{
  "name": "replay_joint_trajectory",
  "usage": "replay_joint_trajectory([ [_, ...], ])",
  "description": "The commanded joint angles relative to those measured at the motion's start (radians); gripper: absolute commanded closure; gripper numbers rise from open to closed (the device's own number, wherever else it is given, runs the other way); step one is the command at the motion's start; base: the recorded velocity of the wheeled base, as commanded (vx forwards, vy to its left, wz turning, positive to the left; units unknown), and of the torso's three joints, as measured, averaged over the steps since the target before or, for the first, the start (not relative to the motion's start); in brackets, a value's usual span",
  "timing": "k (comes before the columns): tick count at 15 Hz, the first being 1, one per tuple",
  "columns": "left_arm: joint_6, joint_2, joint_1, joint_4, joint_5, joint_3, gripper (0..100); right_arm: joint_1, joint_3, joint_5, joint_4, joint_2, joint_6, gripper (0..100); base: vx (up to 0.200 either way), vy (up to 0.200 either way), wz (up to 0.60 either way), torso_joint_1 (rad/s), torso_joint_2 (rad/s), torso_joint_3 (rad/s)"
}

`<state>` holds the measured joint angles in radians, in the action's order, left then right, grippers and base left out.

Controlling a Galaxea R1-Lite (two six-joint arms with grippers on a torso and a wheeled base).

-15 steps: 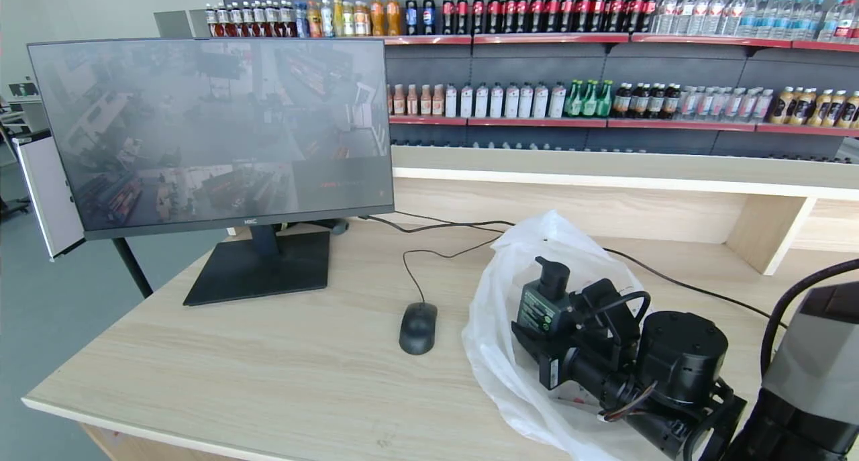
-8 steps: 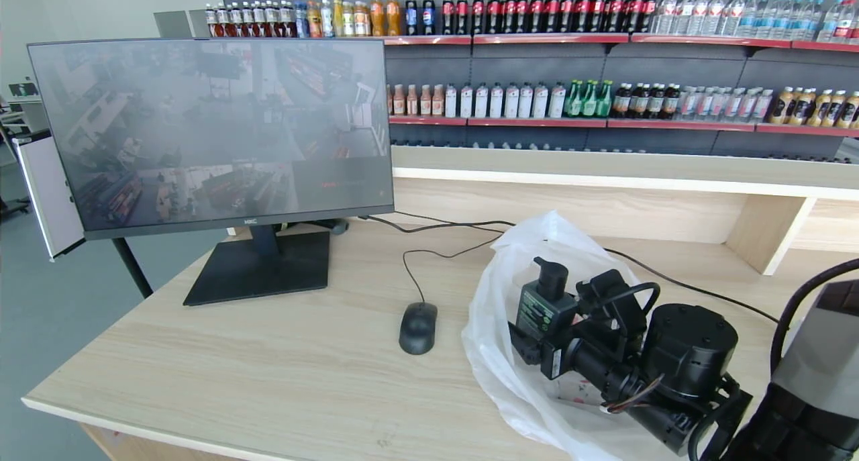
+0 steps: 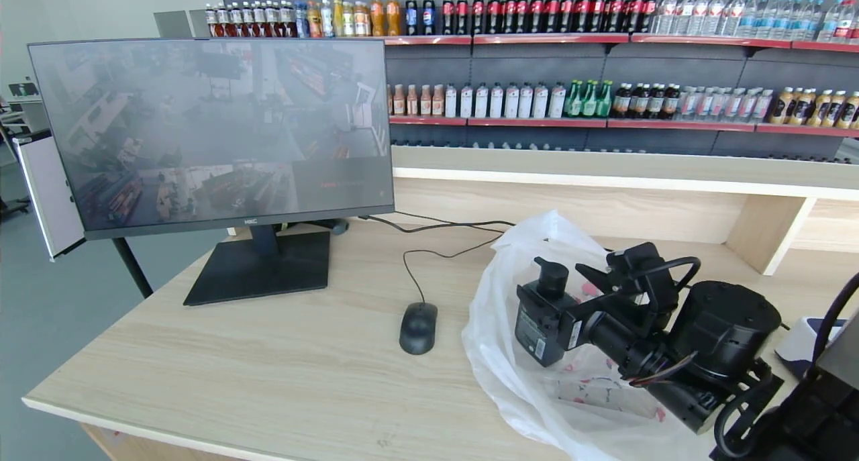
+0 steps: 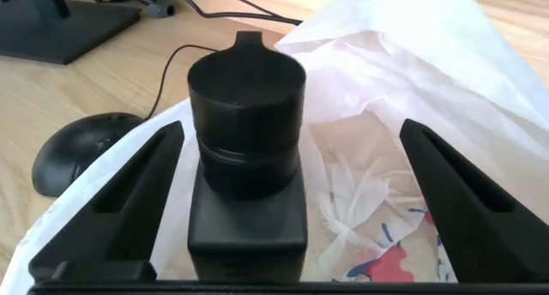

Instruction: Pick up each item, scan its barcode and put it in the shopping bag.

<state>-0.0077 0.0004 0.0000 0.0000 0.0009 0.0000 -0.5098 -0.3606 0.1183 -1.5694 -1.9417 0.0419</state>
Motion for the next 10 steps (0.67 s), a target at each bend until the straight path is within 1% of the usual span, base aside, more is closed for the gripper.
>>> replay_joint_trajectory([
  [1, 0.0, 0.0, 0.0, 0.0, 0.001, 0.0, 100, 0.025, 0.011, 0.0, -0.001, 0.06, 0.001, 0, 0.0, 0.0, 0.0, 0.0, 0.0, 0.0],
  [5, 0.003, 0.0, 0.0, 0.0, -0.001, 0.0, 100, 0.025, 0.046, 0.0, -0.001, 0.145, 0.0, 0, 0.0, 0.0, 0.0, 0.0, 0.0, 0.0],
  [7, -0.003, 0.0, 0.0, 0.0, 0.001, 0.0, 100, 0.025, 0.078, 0.0, -0.001, 0.193, -0.004, 0, 0.0, 0.0, 0.0, 0.0, 0.0, 0.0],
  [10, -0.003, 0.0, 0.0, 0.0, 0.001, 0.0, 100, 0.025, 0.085, 0.0, -0.001, 0.213, -0.005, 0, -0.2, 0.0, 0.0, 0.009, 0.0, -0.001],
])
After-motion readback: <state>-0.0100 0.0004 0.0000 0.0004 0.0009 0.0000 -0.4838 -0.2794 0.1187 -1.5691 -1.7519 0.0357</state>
